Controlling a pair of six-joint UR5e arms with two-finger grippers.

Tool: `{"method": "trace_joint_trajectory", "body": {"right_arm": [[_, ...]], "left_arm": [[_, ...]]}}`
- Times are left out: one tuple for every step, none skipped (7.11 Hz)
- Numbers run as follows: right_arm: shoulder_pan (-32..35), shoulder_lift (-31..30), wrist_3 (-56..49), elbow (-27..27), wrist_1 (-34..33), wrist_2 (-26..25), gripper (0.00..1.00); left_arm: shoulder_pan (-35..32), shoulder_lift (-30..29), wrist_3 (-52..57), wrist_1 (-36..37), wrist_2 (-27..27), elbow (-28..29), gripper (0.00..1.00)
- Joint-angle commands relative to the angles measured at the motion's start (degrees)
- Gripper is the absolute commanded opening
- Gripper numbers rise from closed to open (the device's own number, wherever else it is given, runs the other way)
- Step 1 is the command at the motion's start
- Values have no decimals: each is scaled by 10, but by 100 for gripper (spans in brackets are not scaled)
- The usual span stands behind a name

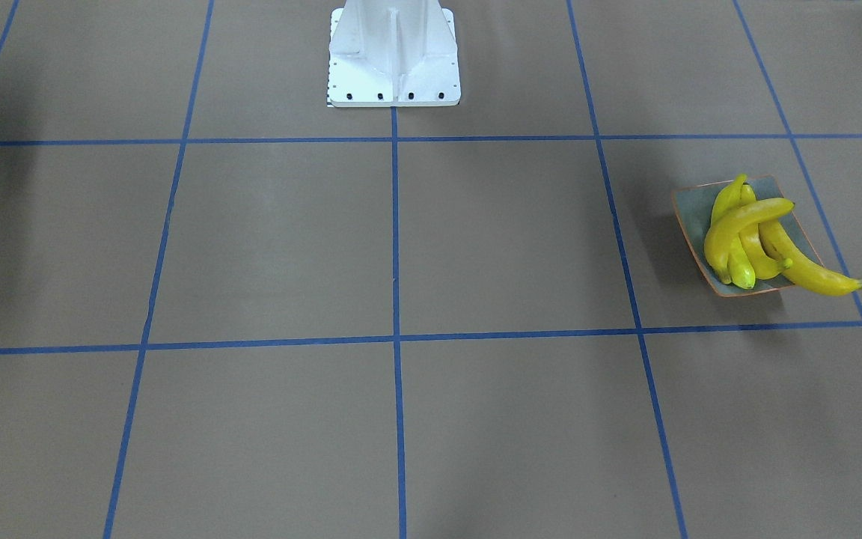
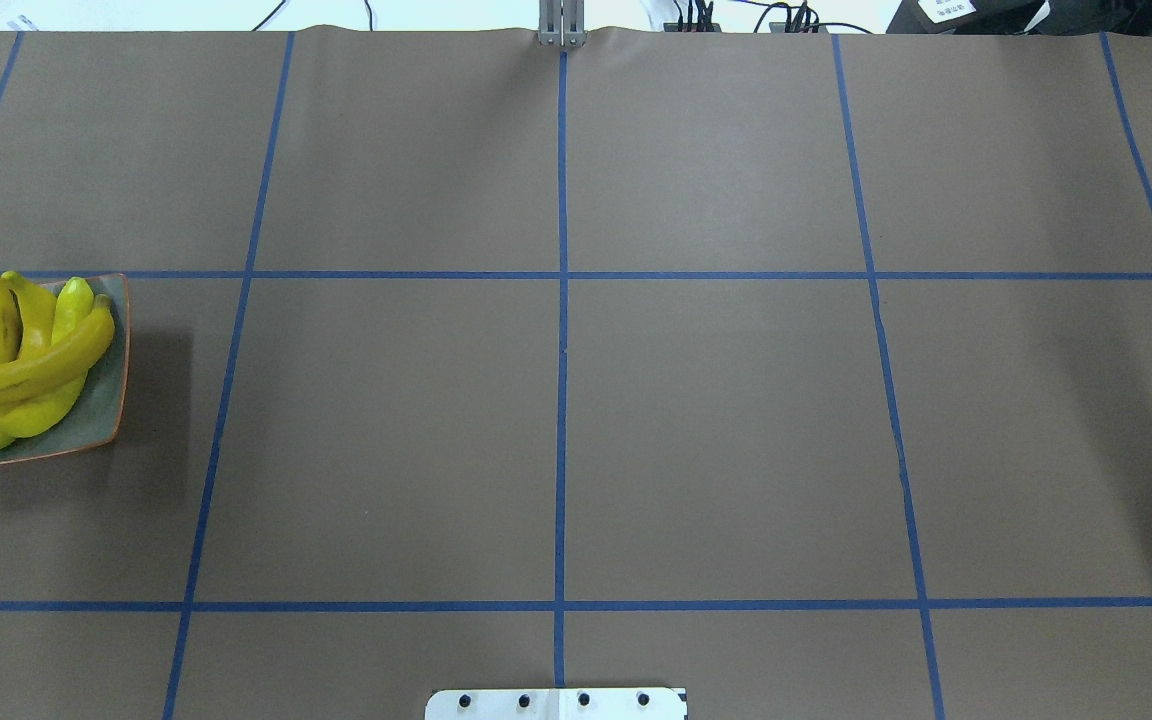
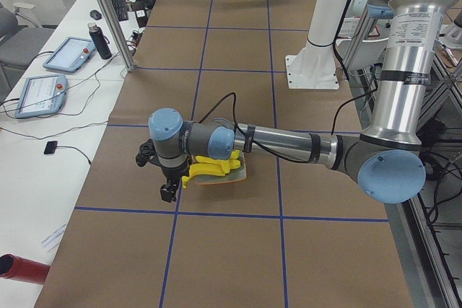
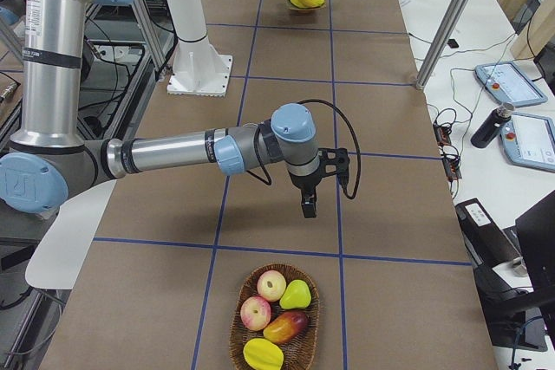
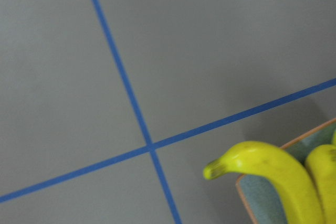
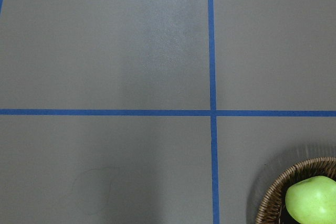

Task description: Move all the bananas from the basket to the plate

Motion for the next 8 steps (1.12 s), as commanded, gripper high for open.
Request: {"method": "trace_joint_trajectory", "body": {"right_arm": [[11,-2,-44,-19,-3,0,100],[21,-8,-71,-31,-4,-1,100],[42,-19,-95,-49,-5,-1,100],[48,-36,-127,-71,-3,-7,100],[58,-59,-147,-83,0,-10,100],[69,-81,-149,-87,1,-10,100],[82,-101,-150,-87,3,-10,100],[94,-116,-163,-86,5,-14,100]], "left_arm": [[-37,18,10,0,1,-17,100],[-42,38,11,0,6,-47,100],[-41,82,13,-7,6,-86,100],[-40,91,13,-18,6,-93,100],[-39,99,13,-19,6,-92,100],[-37,100,11,-18,3,-88,100],[-38,120,13,-21,-1,-91,100],[-37,121,12,-19,-1,-95,100]]}}
